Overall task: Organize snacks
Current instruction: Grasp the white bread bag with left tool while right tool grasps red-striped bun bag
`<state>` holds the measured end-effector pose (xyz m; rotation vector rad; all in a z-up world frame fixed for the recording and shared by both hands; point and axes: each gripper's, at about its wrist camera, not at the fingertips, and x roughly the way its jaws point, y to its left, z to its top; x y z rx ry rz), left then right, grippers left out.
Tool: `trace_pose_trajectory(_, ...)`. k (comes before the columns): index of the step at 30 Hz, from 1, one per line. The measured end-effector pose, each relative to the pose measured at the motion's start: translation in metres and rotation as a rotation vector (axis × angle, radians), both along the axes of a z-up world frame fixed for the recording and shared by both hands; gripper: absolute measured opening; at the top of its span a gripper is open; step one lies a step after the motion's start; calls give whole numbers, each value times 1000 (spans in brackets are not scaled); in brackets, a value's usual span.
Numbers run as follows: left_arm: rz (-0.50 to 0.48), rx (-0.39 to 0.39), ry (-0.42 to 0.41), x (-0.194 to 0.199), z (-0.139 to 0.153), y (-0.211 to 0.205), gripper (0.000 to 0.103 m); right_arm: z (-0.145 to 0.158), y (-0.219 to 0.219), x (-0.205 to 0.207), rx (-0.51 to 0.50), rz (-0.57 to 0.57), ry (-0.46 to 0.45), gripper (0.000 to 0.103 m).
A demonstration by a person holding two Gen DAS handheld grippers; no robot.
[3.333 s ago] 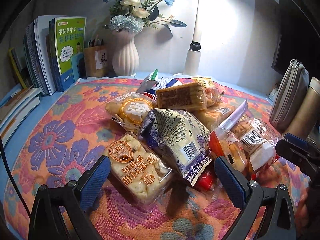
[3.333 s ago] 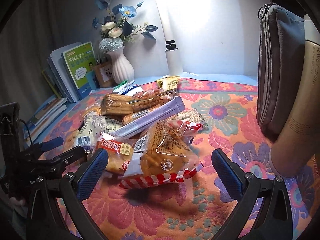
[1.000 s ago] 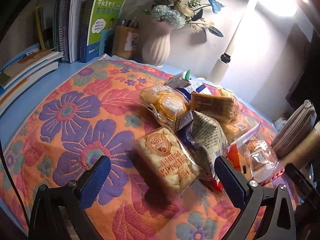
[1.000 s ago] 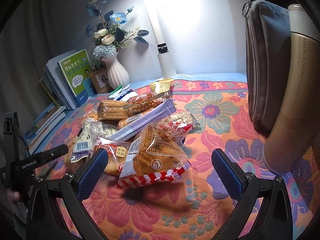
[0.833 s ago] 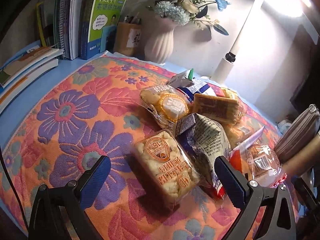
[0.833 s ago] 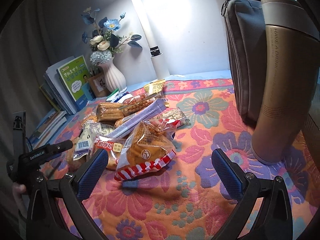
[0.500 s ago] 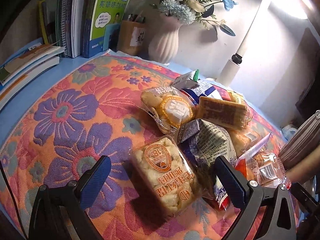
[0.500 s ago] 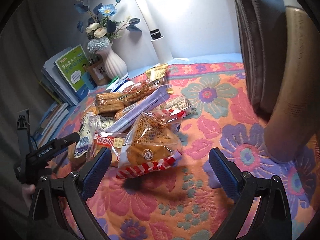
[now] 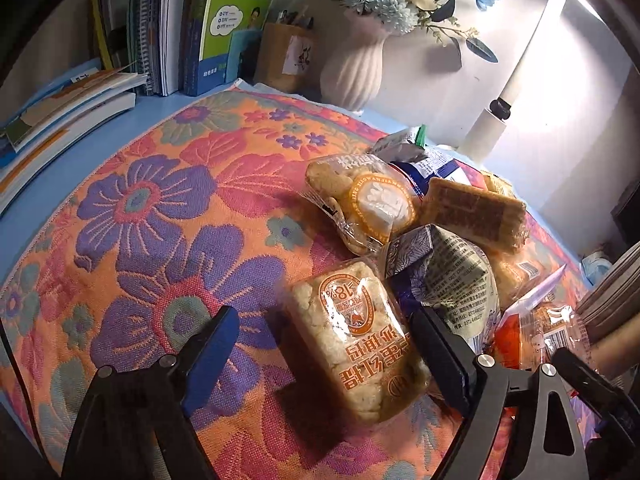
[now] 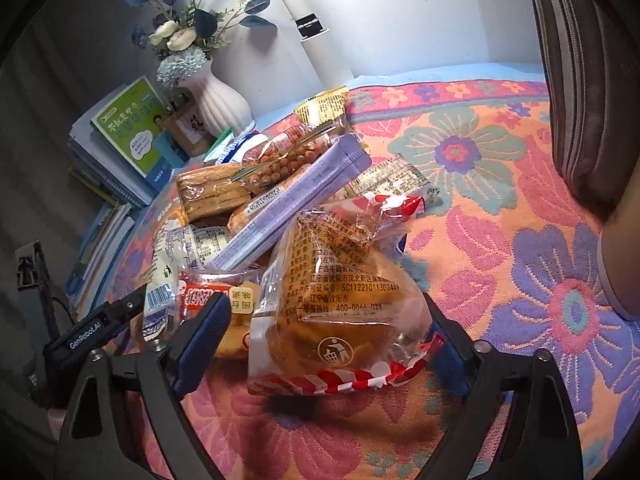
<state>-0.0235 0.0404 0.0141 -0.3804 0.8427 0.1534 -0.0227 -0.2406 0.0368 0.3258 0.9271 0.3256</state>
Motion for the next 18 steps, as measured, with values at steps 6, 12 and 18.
trace_pose_trajectory(6, -125, 3, 7, -8, 7, 0, 61, 1, 3, -7, -29, 12, -16, 67)
trace_pose_trajectory(12, -206, 126, 22, -23, 16, 9, 60, 8, -1, -25, -105, -6, -42, 61)
trace_pose_trajectory(18, -224, 132, 49, -18, 1, -1, 62, 4, -12, -27, -66, -6, -21, 63)
